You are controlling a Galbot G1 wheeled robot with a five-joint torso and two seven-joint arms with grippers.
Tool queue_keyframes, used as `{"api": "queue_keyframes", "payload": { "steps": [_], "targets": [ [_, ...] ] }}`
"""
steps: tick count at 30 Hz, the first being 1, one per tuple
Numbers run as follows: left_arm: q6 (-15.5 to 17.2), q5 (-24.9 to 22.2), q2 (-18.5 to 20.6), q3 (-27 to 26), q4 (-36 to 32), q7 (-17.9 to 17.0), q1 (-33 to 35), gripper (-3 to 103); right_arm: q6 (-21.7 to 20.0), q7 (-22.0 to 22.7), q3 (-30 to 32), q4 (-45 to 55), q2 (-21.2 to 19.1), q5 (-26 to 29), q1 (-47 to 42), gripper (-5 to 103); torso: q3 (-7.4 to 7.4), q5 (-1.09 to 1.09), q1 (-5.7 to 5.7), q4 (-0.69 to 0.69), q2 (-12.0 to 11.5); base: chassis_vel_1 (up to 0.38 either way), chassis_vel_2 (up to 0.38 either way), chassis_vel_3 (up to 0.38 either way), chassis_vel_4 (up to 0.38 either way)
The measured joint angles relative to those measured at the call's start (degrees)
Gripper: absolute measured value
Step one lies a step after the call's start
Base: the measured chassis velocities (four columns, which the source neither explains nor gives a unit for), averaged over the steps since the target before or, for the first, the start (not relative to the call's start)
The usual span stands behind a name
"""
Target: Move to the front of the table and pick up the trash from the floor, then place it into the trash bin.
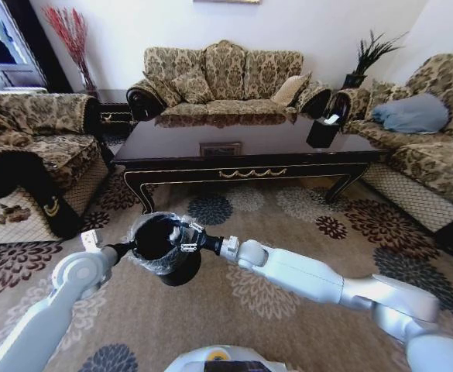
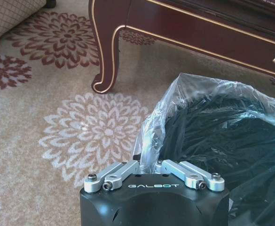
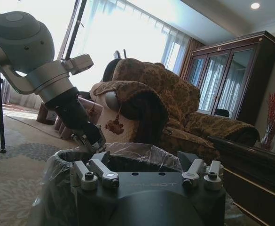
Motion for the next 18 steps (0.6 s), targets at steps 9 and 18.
{"api": "queue_keyframes", "payload": {
  "steps": [9,18],
  "targets": [
    [-0.1,0.0,0.6,-1.7,-0.7,0.1,1.4,4,0.0,0.0,3.3,0.5,-2.4,-0.2,-1.0,100,0.00,0.00,0.00,0.00,0.0,0.000,0.000,0.000,0.000],
    [0.0,-0.6,2.3,-4.2,-1.3,-0.9,2.6,4,-5.1,10.5,11.8,2.5,-6.6,7.1,-9.9,100,0.00,0.01,0.00,0.00,0.0,0.000,0.000,0.000,0.000]
  ]
}}
